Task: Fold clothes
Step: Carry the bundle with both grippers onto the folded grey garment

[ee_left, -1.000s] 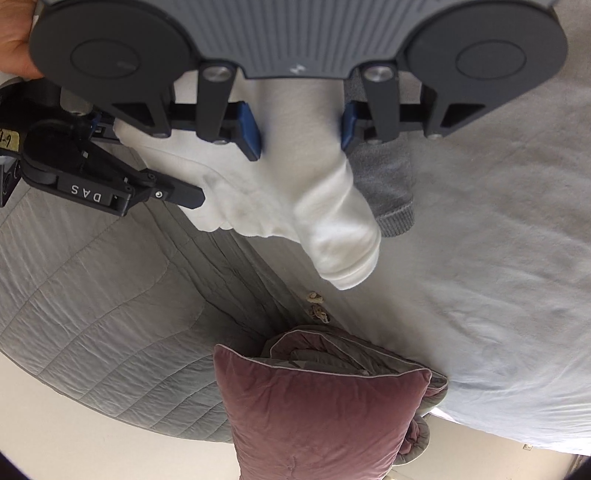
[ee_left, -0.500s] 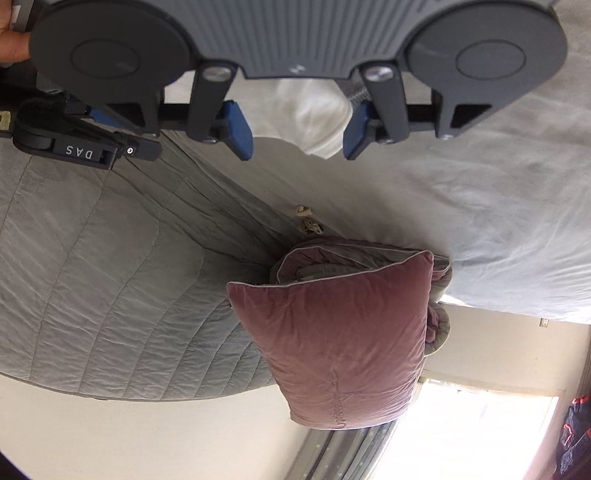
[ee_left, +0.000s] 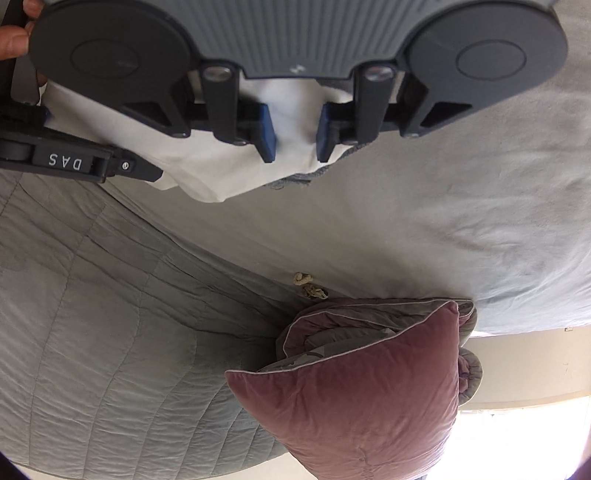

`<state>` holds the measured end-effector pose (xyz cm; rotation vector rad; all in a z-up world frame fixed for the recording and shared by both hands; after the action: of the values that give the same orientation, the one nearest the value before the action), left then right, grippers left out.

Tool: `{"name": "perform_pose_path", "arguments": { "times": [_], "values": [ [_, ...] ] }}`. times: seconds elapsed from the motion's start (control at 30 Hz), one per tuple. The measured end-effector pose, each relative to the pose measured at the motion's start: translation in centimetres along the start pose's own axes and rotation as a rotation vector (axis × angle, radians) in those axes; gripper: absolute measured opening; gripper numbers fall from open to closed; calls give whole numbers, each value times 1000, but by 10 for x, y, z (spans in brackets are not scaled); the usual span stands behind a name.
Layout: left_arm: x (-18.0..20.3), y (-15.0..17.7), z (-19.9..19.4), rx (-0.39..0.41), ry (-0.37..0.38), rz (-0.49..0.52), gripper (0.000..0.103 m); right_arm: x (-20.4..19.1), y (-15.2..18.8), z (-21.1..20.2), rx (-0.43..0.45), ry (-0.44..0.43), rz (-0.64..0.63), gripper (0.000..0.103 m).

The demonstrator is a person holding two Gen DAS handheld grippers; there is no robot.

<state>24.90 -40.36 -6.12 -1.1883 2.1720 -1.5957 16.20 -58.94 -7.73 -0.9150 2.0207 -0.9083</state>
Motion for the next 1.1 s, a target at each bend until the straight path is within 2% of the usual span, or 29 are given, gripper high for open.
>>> {"name": "perform_pose_path", "arguments": {
  "times": [0.13, 0.17, 0.2, 0.27, 0.43, 0.5, 0.57, 0.67, 0.77, 0.93, 1.1],
  "values": [
    [6, -6, -6, -7, -21, 3, 27, -6, -4, -3, 1, 28, -3, 36],
    [9, -9, -10, -5, -23, 1, 32, -9, -7, -7, 3, 31, -3, 39],
    [13, -12, -16, -1, -23, 2, 43, -12, -10, -12, 7, 35, 0, 44],
    [21, -16, -30, 13, -20, 12, 53, -16, -16, -24, 17, 50, 7, 46],
    [36, -29, -62, -6, -50, 1, 64, -22, -25, -59, 20, 58, 28, 52],
    [41, -34, -76, -31, -71, -30, 70, -25, -26, -78, 23, 62, 31, 63],
    [45, -37, -89, -64, -101, -44, 73, -28, -26, -93, 24, 72, 22, 68],
    [51, -38, -110, -100, -148, -50, 74, -32, -25, -115, 16, 88, 17, 70],
    [53, -37, -130, -136, -185, -62, 75, -36, -23, -136, 7, 97, 19, 79],
    [53, -36, -164, -176, -241, -83, 76, -48, -20, -170, -1, 92, -1, 80],
    [52, -35, -194, -229, -318, -78, 84, -64, -13, -201, 10, 107, -45, 96]
  ]
}}
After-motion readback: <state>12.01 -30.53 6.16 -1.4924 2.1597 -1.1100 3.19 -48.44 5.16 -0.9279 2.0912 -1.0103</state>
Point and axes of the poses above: each gripper's, at about its wrist camera, not at the fingertips, and z roughly the way its jaws point, x to its right, y to its underside, the point moved 2 cm from there along z, roughly the way its jaws point, and after that the axes turned 11 degrees about y, right-handed, at the moved point
